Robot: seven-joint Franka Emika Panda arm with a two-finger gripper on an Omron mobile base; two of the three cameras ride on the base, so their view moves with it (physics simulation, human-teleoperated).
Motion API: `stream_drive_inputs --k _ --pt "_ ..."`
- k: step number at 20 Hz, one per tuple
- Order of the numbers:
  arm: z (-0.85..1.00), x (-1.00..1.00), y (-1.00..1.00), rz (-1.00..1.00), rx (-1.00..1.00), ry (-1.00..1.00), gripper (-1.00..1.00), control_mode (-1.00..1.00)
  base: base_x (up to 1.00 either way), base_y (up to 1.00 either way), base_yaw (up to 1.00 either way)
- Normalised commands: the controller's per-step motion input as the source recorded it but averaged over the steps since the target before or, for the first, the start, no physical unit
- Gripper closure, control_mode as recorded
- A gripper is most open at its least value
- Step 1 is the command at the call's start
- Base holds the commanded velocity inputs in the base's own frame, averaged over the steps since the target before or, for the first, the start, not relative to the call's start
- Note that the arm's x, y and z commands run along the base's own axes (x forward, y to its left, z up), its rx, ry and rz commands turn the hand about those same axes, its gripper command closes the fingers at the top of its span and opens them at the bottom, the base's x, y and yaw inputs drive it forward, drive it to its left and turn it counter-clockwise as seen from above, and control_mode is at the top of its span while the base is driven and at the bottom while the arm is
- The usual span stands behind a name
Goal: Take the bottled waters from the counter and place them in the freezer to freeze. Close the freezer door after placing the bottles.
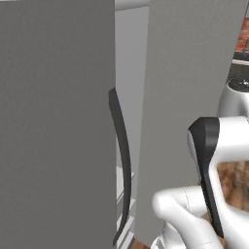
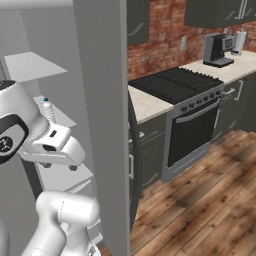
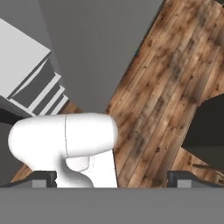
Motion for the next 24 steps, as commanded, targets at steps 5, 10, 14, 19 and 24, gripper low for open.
stream_drive_inputs --k 5,10,14,19,24 --pt "0.00 0.00 0.00 0.00 0.00 0.00 -1.00 1.00 -0.64 -0.24 -0.01" --pt "0.00 0.00 0.00 0.00 0.00 0.00 -1.00 1.00 -0.53 -0.58 0.00" --pt "0.00 0.00 0.00 0.00 0.00 0.00 -1.00 1.00 0.07 -0.88 0.16" --pt "0.00 0.00 0.00 0.00 0.00 0.00 -1.00 1.00 0.42 -0.84 0.32" --pt "0.00 0.00 0.00 0.00 0.00 0.00 -1.00 1.00 0.50 -0.78 0.58"
